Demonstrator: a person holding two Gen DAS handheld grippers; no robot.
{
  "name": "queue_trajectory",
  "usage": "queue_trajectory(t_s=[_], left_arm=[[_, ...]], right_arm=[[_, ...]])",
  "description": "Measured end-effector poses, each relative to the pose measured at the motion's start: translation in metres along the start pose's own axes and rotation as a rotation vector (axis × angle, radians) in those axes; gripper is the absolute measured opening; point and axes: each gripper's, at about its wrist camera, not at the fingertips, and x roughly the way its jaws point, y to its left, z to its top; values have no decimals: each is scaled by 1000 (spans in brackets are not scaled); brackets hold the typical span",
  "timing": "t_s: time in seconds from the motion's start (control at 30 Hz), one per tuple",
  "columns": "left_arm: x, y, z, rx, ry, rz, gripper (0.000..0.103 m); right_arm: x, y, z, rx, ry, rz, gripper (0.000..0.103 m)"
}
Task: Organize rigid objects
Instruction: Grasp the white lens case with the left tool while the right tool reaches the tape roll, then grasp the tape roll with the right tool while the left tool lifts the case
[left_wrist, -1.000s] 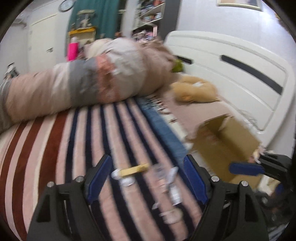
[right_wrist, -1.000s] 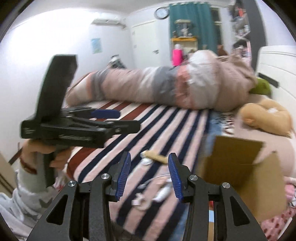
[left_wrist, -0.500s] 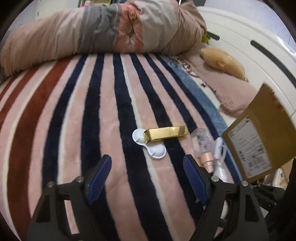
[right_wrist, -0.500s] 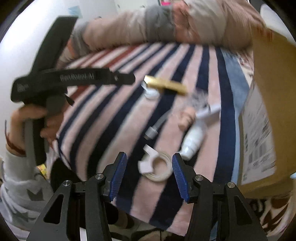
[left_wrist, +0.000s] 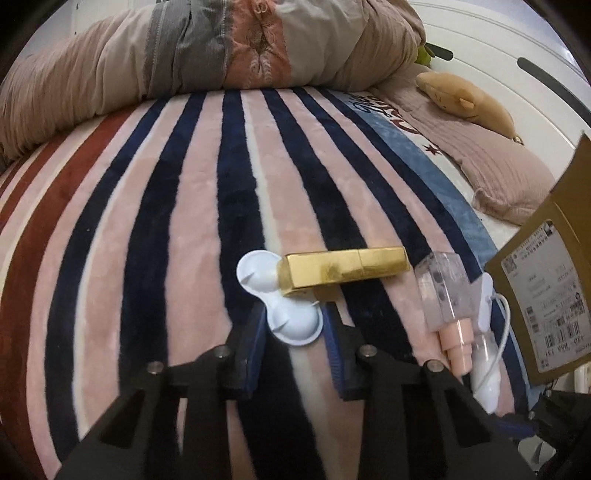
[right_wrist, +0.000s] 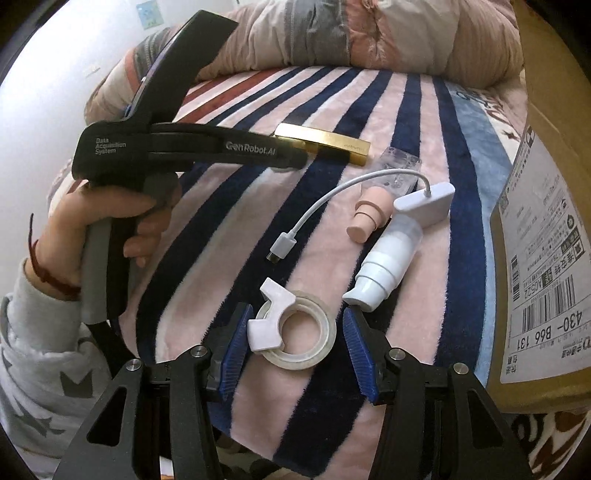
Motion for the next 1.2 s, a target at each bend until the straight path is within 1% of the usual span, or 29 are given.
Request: queue_trajectory(t_s=[0.07,0.17,0.33,0.4,0.43,0.47,0.5,0.53,0.57,0.6,0.67,0.7,0.73,0.77,0.87,0.93,1.0,1.1,1.2], left_arm=[[-7,4,-6,-2,10,-9,27],[-25,10,-20,2,26,1,27],[-50,20,-49,1,76,12,27],[-56,22,-59,-15,76,19,27],[-57,21,-62,-25,70,24,29],[-56,20,-65,-35,61,28,36],[-55,18,-67,-46,48,24,40],[-54,16,-69,-59,35,20,48],[-53,14,-70,-81,14,24,52],[-52,12,-71,-91,-1,36,52],[-49,9,-73,-115,-37,76,50],[-47,8,-74,-127,-47,95,46],[-47,8,-75,-134,-55,124,33],[-47,7,-75,-131,-60,150,27],[-51,8,-73,-122,-60,130,27],[-56,12,-72,-119,-61,123,27],[-67,12,-68,-109,-78,114,27],[-93,8,-63,-78,-123,113,27],[-123,1,-49,-43,-180,107,27]], right_arm=[[-1,2,0,-3,-1,-2,42],[-5,4,0,-6,-7,-4,40],[-12,10,-7,-8,-20,-2,39],[-13,12,-10,-2,-24,-5,39],[-13,11,-11,4,-26,-7,39],[-13,10,-12,18,-30,-7,40],[-12,8,-11,31,-30,-5,41],[-12,8,-12,40,-29,-1,41],[-11,8,-13,40,-31,-1,43],[-11,8,-13,38,-35,-5,44],[-11,10,-15,28,-44,-15,44],[-10,11,-16,24,-47,-20,44],[-9,12,-16,18,-49,-28,44],[-9,12,-15,12,-50,-40,40],[-13,19,-16,-16,-62,-59,39],[-19,24,-14,-43,-78,-45,39],[-29,30,-10,-72,-103,-35,39],[-56,38,0,-115,-167,-10,39],[-97,41,14,-153,-271,3,39]])
